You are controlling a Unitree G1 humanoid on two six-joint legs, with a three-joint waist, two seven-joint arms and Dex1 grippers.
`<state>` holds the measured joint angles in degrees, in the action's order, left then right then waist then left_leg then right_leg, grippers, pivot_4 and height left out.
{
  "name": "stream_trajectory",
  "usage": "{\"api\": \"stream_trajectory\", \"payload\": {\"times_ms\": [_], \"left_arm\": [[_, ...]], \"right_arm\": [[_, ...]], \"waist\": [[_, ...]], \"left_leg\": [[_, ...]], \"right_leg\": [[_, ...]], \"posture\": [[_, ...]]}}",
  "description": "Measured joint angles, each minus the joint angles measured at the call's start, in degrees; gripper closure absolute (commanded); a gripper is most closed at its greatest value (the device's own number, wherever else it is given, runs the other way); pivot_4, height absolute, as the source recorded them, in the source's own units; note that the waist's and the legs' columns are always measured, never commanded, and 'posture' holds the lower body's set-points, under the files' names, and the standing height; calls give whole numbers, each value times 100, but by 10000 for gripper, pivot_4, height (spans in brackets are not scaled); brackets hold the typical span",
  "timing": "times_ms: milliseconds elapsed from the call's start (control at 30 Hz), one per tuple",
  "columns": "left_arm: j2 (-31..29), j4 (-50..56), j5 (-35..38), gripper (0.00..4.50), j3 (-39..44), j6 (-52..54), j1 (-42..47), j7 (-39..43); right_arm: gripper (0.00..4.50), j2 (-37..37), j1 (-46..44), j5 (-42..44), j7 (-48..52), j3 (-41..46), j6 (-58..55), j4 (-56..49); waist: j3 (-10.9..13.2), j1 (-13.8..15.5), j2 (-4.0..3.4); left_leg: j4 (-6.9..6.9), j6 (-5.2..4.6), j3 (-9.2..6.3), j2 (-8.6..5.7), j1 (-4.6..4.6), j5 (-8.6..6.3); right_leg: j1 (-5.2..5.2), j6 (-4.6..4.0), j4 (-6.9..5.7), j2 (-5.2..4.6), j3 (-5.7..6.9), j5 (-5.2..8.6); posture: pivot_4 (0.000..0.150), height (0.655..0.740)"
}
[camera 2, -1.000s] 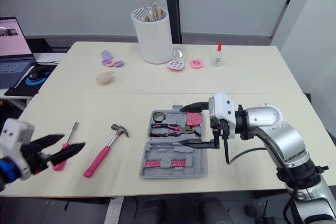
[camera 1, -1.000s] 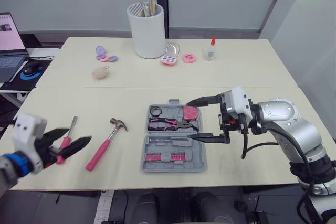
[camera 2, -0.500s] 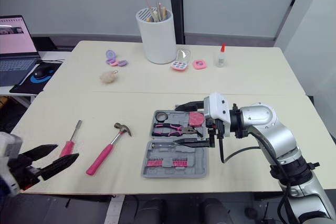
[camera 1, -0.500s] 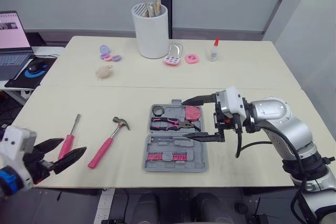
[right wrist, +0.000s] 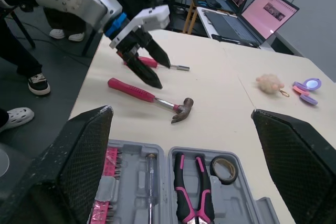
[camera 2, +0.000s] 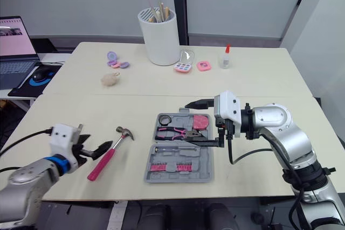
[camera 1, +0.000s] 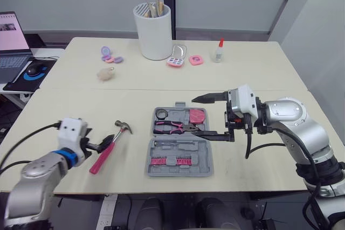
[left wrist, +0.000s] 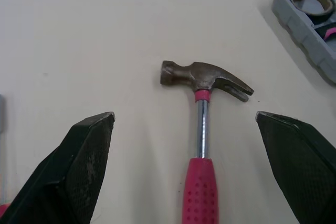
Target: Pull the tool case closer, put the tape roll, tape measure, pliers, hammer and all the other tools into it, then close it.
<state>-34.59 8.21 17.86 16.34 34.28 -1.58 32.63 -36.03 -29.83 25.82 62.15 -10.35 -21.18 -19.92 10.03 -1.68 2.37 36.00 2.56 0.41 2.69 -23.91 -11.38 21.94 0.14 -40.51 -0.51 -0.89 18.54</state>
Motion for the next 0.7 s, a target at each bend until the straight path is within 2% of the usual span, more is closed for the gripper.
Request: {"api": "stream_trajectory", "payload": {"times_ms": [467, 700], "left_arm": [[110, -1556, -514, 207, -742, -868, 784, 39], [164, -1781, -534, 21949, -749, -1067, 855, 61]], "right_arm": [[0, -136, 53, 17, -125, 30, -315, -249], [0, -140, 62, 32, -214, 33, -412, -359]], "waist": [[1, -3, -1], [1, -1, -1]], "left_leg": [[0, 0, -4, 2, 0, 0], [0, 0, -5, 1, -1, 0]], "right_leg": [[1, 0, -3, 2, 4, 0], [1, 1, -3, 2, 5, 0]], "posture": [[1500, 7400], [1500, 7400]]}}
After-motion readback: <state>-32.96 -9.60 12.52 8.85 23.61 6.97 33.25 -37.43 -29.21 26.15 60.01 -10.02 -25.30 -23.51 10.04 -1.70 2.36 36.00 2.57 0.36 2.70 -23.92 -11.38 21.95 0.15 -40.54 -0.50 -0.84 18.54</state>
